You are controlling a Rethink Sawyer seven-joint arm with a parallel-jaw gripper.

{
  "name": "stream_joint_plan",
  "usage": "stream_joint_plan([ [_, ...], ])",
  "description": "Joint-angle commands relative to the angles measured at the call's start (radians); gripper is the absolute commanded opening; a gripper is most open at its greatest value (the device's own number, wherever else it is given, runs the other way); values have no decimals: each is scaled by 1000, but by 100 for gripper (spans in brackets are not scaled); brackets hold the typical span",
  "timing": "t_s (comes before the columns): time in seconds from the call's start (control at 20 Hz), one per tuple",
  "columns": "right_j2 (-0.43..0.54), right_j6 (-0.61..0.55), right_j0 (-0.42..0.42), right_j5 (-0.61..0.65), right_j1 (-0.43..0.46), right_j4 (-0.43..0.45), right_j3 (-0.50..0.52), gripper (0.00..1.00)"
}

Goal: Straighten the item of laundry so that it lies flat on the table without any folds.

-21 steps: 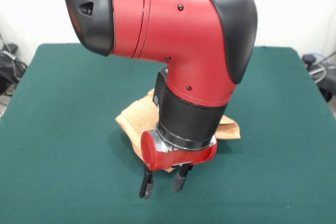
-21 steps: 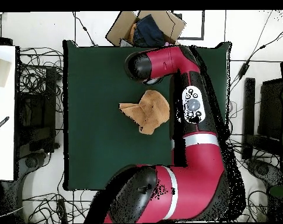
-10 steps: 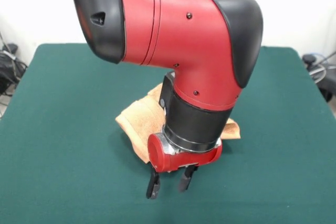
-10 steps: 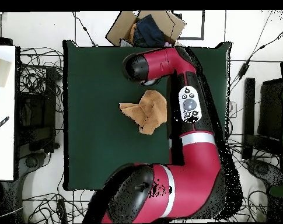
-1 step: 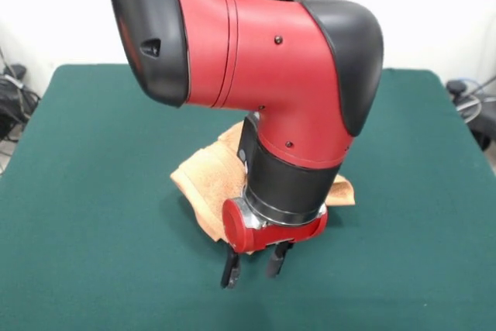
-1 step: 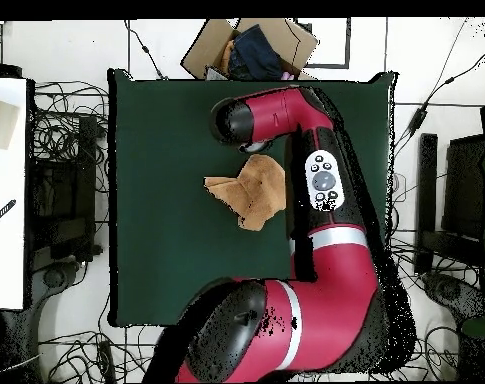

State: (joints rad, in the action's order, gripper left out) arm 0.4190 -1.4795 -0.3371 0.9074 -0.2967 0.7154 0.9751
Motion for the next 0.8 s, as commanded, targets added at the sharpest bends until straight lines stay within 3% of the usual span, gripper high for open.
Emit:
stream_joint_plan([
  [0.05, -40, 50, -15, 45, 54, -7, 111, 100],
  [0.8, -35, 63, -25, 11, 93, 8, 90, 100],
])
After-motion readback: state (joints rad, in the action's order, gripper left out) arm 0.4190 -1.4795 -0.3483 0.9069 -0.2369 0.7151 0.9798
